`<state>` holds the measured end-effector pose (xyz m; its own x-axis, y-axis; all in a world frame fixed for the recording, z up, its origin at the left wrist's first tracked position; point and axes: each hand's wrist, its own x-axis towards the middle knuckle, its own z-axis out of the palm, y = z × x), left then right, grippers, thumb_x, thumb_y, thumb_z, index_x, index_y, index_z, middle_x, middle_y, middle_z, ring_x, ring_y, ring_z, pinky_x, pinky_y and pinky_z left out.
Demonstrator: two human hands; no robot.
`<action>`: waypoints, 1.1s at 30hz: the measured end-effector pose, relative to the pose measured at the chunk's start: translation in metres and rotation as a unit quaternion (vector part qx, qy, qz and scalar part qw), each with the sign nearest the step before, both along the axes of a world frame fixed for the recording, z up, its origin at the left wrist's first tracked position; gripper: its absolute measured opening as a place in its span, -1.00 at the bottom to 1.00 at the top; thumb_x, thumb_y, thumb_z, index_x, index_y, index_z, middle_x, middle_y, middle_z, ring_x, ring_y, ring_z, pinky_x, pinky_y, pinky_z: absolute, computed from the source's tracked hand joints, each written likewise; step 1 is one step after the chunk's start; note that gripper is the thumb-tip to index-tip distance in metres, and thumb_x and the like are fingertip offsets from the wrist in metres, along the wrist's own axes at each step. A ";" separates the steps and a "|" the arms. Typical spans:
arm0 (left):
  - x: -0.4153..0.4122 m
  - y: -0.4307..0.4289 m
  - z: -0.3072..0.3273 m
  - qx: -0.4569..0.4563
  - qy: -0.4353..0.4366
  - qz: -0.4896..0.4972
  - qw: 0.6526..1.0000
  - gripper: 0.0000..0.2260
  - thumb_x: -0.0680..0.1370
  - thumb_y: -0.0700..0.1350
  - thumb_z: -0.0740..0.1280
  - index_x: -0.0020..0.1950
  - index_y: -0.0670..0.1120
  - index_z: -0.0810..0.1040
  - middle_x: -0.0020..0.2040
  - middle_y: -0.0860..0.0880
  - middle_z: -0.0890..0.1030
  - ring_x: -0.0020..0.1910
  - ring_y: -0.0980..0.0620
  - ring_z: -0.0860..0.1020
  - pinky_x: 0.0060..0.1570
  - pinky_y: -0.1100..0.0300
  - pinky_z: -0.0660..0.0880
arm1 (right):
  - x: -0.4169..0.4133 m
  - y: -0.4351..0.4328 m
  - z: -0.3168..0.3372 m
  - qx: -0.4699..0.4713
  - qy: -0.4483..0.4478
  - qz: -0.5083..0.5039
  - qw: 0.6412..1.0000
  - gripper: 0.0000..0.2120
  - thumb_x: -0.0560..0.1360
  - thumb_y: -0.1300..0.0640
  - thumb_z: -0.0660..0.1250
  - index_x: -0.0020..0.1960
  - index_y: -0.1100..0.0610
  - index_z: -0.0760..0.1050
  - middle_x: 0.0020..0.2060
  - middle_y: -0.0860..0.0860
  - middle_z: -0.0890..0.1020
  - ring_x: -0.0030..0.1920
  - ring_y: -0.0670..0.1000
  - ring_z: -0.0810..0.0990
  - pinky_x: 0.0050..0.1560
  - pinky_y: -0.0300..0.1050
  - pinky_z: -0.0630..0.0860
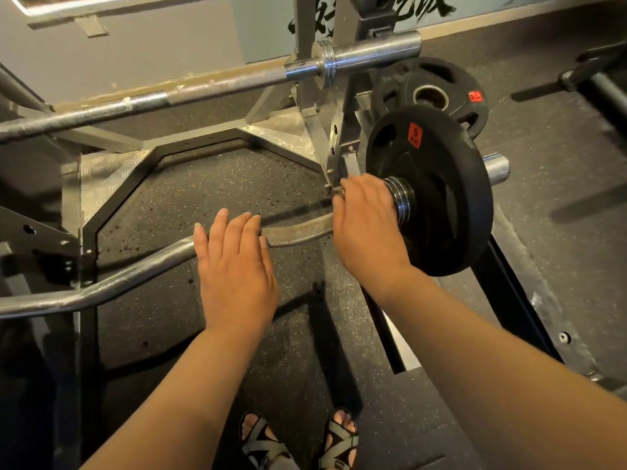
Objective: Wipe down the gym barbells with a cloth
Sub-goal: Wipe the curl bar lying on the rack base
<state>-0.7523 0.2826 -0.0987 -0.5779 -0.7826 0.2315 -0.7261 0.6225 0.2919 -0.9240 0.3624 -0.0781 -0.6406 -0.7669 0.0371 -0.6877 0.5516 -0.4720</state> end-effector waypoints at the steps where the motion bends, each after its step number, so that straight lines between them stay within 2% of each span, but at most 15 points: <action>1: 0.000 0.000 0.000 0.001 -0.001 -0.001 1.000 -0.61 0.71 -0.04 0.04 0.44 -0.15 0.47 0.41 -0.10 0.50 0.56 -0.16 0.26 0.61 -0.08 -0.17 | -0.003 -0.005 0.002 0.018 0.014 0.003 1.000 -0.62 0.74 0.03 0.02 0.45 0.19 0.37 0.42 0.09 0.42 0.51 0.06 0.25 0.57 -0.06 0.09; 4: 0.001 -0.001 0.000 0.003 -0.005 -0.004 1.000 -0.61 0.71 -0.04 0.04 0.45 -0.15 0.46 0.42 -0.10 0.50 0.56 -0.15 0.25 0.61 -0.09 -0.15 | 0.000 -0.003 0.000 0.024 0.033 -0.002 0.999 -0.60 0.74 0.01 0.01 0.46 0.18 0.35 0.42 0.08 0.41 0.52 0.07 0.23 0.58 -0.07 0.07; 7: 0.002 0.000 0.002 0.002 -0.007 -0.005 1.000 -0.60 0.72 -0.03 0.04 0.45 -0.15 0.46 0.42 -0.10 0.49 0.56 -0.14 0.25 0.61 -0.08 -0.16 | 0.018 0.022 -0.006 -0.022 -0.002 -0.029 0.999 -0.57 0.74 0.02 0.02 0.57 0.11 0.23 0.55 0.01 0.27 0.60 0.00 0.05 0.52 -0.29 -0.18; 9: 0.001 0.000 0.002 0.003 -0.005 -0.002 1.000 -0.60 0.72 -0.03 0.04 0.45 -0.15 0.47 0.42 -0.10 0.50 0.56 -0.15 0.25 0.61 -0.07 -0.17 | 0.024 0.033 -0.011 -0.033 -0.011 -0.035 0.999 -0.53 0.73 0.02 0.05 0.61 0.11 0.16 0.58 0.00 0.20 0.62 0.00 -0.01 0.47 -0.31 -0.24; 13: -0.001 0.001 0.000 0.004 -0.002 0.002 1.000 -0.61 0.71 -0.04 0.05 0.43 -0.15 0.48 0.41 -0.11 0.50 0.56 -0.16 0.27 0.61 -0.10 -0.16 | 0.014 0.018 -0.010 0.001 0.042 -0.019 0.999 -0.58 0.73 0.01 0.02 0.51 0.16 0.29 0.47 0.08 0.34 0.55 0.10 0.16 0.58 -0.02 0.08; 16: -0.001 0.001 -0.001 0.001 -0.005 0.006 1.000 -0.62 0.71 -0.04 0.05 0.43 -0.15 0.48 0.41 -0.10 0.50 0.56 -0.16 0.26 0.61 -0.10 -0.17 | 0.022 -0.006 -0.001 0.060 0.097 -0.036 0.993 -0.67 0.69 0.07 0.08 0.35 0.21 0.42 0.31 0.15 0.46 0.43 0.18 0.31 0.56 0.12 0.16; 19: -0.002 0.001 -0.002 -0.003 -0.004 0.007 1.000 -0.63 0.71 -0.06 0.06 0.42 -0.15 0.48 0.40 -0.11 0.51 0.56 -0.17 0.26 0.61 -0.11 -0.15 | 0.033 -0.030 0.008 0.131 0.099 0.028 0.986 -0.73 0.61 0.10 0.14 0.25 0.15 0.47 0.20 0.10 0.51 0.29 0.15 0.38 0.44 0.09 0.23; 23: 0.000 0.000 -0.001 -0.002 -0.007 -0.001 1.000 -0.63 0.71 -0.05 0.06 0.43 -0.14 0.46 0.40 -0.10 0.50 0.56 -0.16 0.26 0.61 -0.13 -0.12 | 0.005 -0.036 0.031 0.190 0.100 0.175 0.961 -0.72 0.68 0.05 0.07 0.18 0.14 0.50 0.04 0.08 0.53 0.03 0.10 0.38 0.21 0.08 0.37; 25: 0.001 0.000 0.000 -0.002 -0.009 -0.007 1.000 -0.63 0.71 -0.04 0.06 0.44 -0.14 0.46 0.40 -0.11 0.50 0.55 -0.16 0.27 0.61 -0.13 -0.12 | -0.019 -0.032 0.036 0.242 0.103 0.203 0.943 -0.77 0.69 0.07 0.15 0.19 0.16 0.50 -0.07 0.07 0.43 -0.04 0.09 0.35 0.08 0.08 0.40; 27: 0.001 -0.001 0.000 -0.001 -0.012 -0.008 1.000 -0.62 0.71 -0.04 0.05 0.44 -0.14 0.46 0.41 -0.11 0.50 0.55 -0.16 0.27 0.61 -0.15 -0.11 | -0.031 -0.025 0.030 0.241 0.134 0.194 0.942 -0.81 0.65 0.12 0.22 0.18 0.18 0.50 -0.10 0.07 0.40 -0.06 0.09 0.36 0.00 0.03 0.36; 28: 0.001 0.000 0.000 -0.001 -0.014 -0.006 1.000 -0.62 0.71 -0.04 0.05 0.44 -0.14 0.46 0.41 -0.11 0.50 0.56 -0.16 0.27 0.61 -0.15 -0.10 | -0.027 -0.020 0.023 0.216 0.145 0.170 0.950 -0.82 0.64 0.13 0.22 0.18 0.17 0.50 -0.07 0.07 0.44 -0.03 0.10 0.40 0.05 0.01 0.37; 30: 0.000 0.000 -0.001 0.001 -0.014 -0.003 1.000 -0.61 0.71 -0.03 0.04 0.44 -0.14 0.46 0.41 -0.11 0.50 0.56 -0.16 0.26 0.61 -0.16 -0.10 | -0.007 -0.004 0.002 0.127 0.146 0.110 0.975 -0.79 0.65 0.13 0.15 0.23 0.12 0.46 0.11 0.05 0.51 0.21 0.12 0.44 0.36 0.04 0.34; 31: 0.000 0.000 -0.001 0.001 -0.012 -0.002 1.000 -0.61 0.71 -0.03 0.04 0.44 -0.14 0.46 0.41 -0.11 0.50 0.56 -0.16 0.26 0.61 -0.17 -0.09 | 0.005 0.006 -0.007 0.061 0.118 0.074 0.988 -0.73 0.66 0.13 0.11 0.31 0.12 0.43 0.24 0.05 0.49 0.35 0.12 0.37 0.51 0.06 0.24; 33: 0.000 0.000 -0.001 -0.001 -0.009 -0.002 1.000 -0.60 0.71 -0.03 0.04 0.44 -0.15 0.47 0.41 -0.12 0.50 0.55 -0.17 0.27 0.61 -0.16 -0.09 | 0.023 0.021 -0.019 -0.045 0.046 0.014 0.998 -0.62 0.69 0.12 0.08 0.49 0.14 0.32 0.44 0.06 0.38 0.54 0.07 0.17 0.62 0.10 0.07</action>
<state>-0.7523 0.2824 -0.0995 -0.5853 -0.7796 0.2228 -0.7286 0.6263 0.2772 -0.9011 0.3836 -0.0969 -0.6093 -0.7757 0.1645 -0.7454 0.4896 -0.4524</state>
